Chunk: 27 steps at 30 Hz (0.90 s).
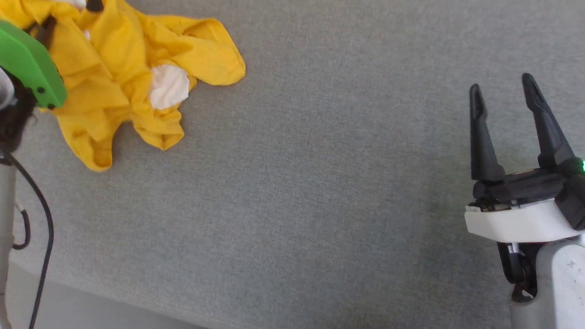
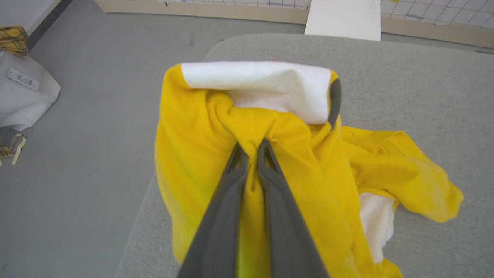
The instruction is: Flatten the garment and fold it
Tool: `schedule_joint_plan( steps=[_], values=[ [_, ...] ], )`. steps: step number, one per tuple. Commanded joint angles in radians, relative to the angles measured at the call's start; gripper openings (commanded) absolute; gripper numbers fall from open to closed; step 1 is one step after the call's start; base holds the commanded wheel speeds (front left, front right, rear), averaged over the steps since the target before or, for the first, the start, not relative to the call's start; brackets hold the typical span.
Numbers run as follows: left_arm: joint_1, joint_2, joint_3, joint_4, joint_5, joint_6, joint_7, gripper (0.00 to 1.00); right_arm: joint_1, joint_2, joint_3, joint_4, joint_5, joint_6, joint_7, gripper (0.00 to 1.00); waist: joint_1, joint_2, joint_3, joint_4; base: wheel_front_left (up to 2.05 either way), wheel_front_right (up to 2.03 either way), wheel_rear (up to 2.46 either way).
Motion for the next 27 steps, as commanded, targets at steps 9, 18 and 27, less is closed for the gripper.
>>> schedule_joint_plan(
  steps=[9,18,27],
  values=[
    [-0.109,0.003,-0.054,-0.062,0.065,-0.049,-0.078,0.00,0.070,0.003,-0.073,0.069,0.076,-0.002,-0.059,1.00,0.0000,0.0000,-0.229,-0.055,0.00,0.00,0.00],
    [-0.202,-0.041,-0.087,-0.119,0.059,-0.055,-0.075,0.00,0.144,0.003,-0.123,0.114,0.136,-0.002,-0.091,1.00,0.0000,0.0000,-0.382,-0.122,0.00,0.00,0.00],
    [-0.253,-0.171,-0.172,-0.199,0.028,-0.058,-0.054,0.00,0.190,0.003,-0.191,0.110,0.156,-0.002,-0.101,1.00,0.0000,0.0000,-0.448,-0.185,0.00,0.00,0.00]
  ],
)
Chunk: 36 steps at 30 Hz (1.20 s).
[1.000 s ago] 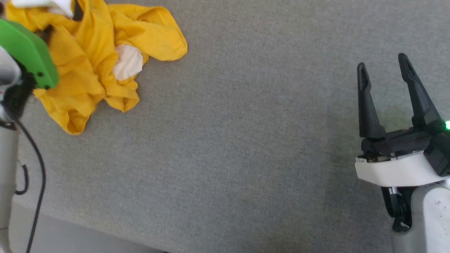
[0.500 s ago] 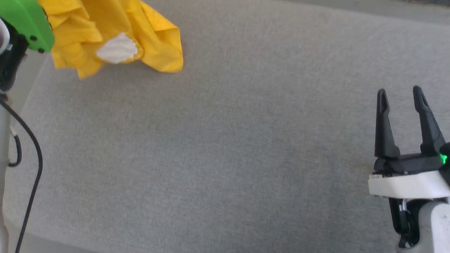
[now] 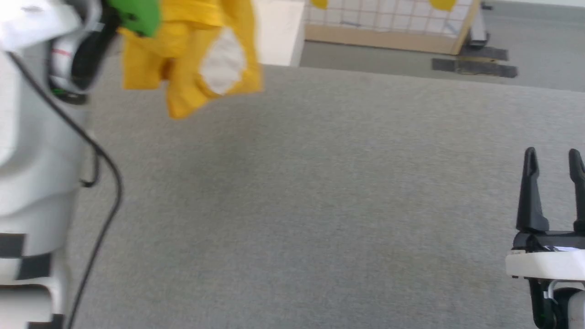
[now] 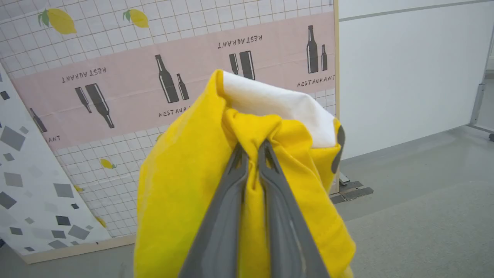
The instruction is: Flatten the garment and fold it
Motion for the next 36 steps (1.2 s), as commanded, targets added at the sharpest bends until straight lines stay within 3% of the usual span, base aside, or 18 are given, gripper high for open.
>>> schedule_joint_plan(
  steps=[1,13,18,22,28,32,36],
  values=[
    [-0.014,-0.029,-0.016,-0.014,-0.009,0.005,0.005,0.00,0.011,0.000,-0.008,-0.008,0.005,-0.002,-0.006,1.00,0.0001,0.0000,-0.044,-0.057,0.00,0.00,0.00],
    [0.066,-0.277,-0.161,-0.099,-0.058,0.048,-0.039,0.00,-0.014,0.000,-0.092,-0.066,0.003,-0.002,0.007,1.00,0.0001,0.0000,-0.001,-0.161,0.00,0.00,0.00],
    [0.144,-0.331,-0.223,-0.090,-0.099,0.066,-0.103,0.00,-0.020,0.000,-0.127,-0.087,0.012,-0.002,0.012,1.00,0.0001,0.0000,0.032,-0.204,0.00,0.00,0.00],
    [0.252,-0.345,-0.274,-0.037,-0.152,0.096,-0.184,0.00,-0.021,0.000,-0.141,-0.094,0.019,-0.002,0.015,1.00,0.0001,0.0000,0.059,-0.242,0.00,0.00,0.00],
    [0.377,-0.315,-0.380,0.148,-0.043,0.116,-0.312,0.00,-0.022,0.000,-0.125,-0.091,0.034,-0.002,0.014,1.00,0.0001,0.0000,0.103,-0.286,0.00,0.00,0.00],
    [0.419,-0.271,-0.450,0.319,0.014,0.098,-0.311,0.00,-0.025,0.000,-0.102,-0.083,0.039,-0.002,0.012,1.00,0.0001,0.0000,0.125,-0.300,0.00,0.00,0.00],
    [0.424,-0.272,-0.472,0.430,0.023,0.086,-0.320,0.00,-0.027,0.000,-0.087,-0.076,0.034,-0.002,0.016,1.00,0.0001,0.0000,0.138,-0.291,0.00,0.00,0.00]
  ],
)
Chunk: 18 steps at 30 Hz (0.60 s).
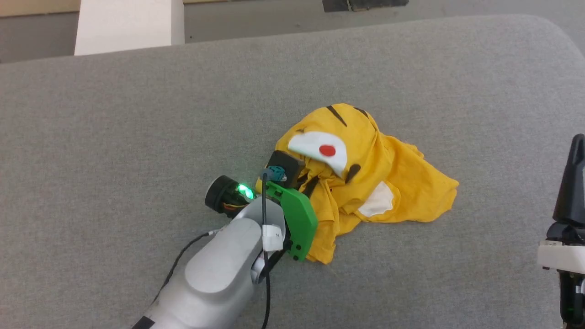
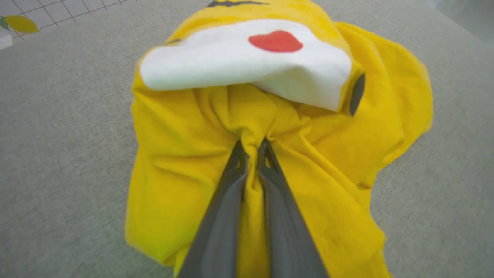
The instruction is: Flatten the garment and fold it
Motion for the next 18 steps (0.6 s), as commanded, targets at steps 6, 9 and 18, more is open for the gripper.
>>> schedule_joint_plan(
  steps=[6,9,18],
  values=[
    [-0.008,-0.039,0.036,0.045,-0.032,-0.008,-0.108,1.00,-0.027,0.001,0.015,0.010,-0.017,-0.002,0.012,1.00,0.0001,-0.0001,-0.007,0.040,0.00,0.00,0.00],
    [-0.012,-0.040,0.064,0.023,-0.050,-0.011,-0.164,1.00,-0.026,0.001,0.017,0.013,-0.022,-0.002,0.018,1.00,0.0001,-0.0001,-0.027,0.061,0.00,0.00,0.00],
    [0.097,0.063,0.237,-0.216,-0.113,0.085,-0.328,1.00,0.011,0.001,0.003,0.025,-0.015,-0.002,0.028,1.00,0.0001,-0.0001,-0.091,0.124,0.00,0.00,0.00]
  ],
)
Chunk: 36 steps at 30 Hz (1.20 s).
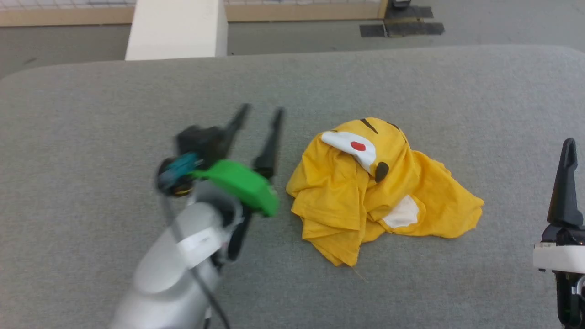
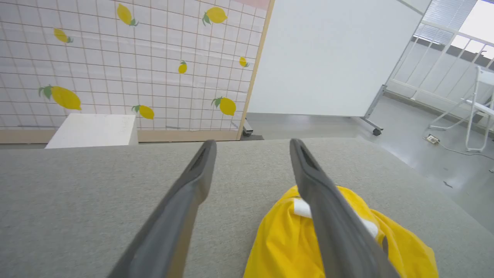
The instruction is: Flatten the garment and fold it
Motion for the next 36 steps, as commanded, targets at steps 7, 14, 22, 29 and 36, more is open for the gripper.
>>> schedule_joint_plan(
  steps=[7,14,22,29,36],
  values=[
    [0.215,0.141,0.161,-0.242,0.080,0.160,-0.063,1.00,0.038,0.000,0.000,0.019,0.011,-0.002,-0.001,1.00,0.0000,-0.0001,-0.042,0.042,0.00,0.00,0.00],
    [0.410,0.138,0.327,-0.468,0.288,0.206,-0.066,1.00,0.066,0.000,0.019,0.045,0.010,-0.002,-0.001,1.00,0.0000,-0.0001,-0.036,0.056,0.00,0.00,0.00],
    [0.547,0.054,0.391,-0.488,0.351,0.093,-0.066,1.00,0.092,0.000,0.060,0.109,0.009,-0.002,-0.005,1.00,0.0000,-0.0001,-0.029,0.060,0.00,0.00,0.00],
    [0.574,-0.021,0.453,-0.445,0.331,-0.001,-0.066,1.00,0.062,0.000,0.085,0.140,-0.015,-0.002,-0.006,1.00,0.0000,-0.0001,-0.029,0.062,0.00,0.00,0.00],
    [0.556,-0.056,0.494,-0.430,0.365,-0.050,-0.066,1.00,-0.035,0.000,0.098,0.092,-0.039,-0.002,0.100,1.00,0.0000,-0.0001,0.003,0.063,0.00,0.00,0.00]
  ],
)
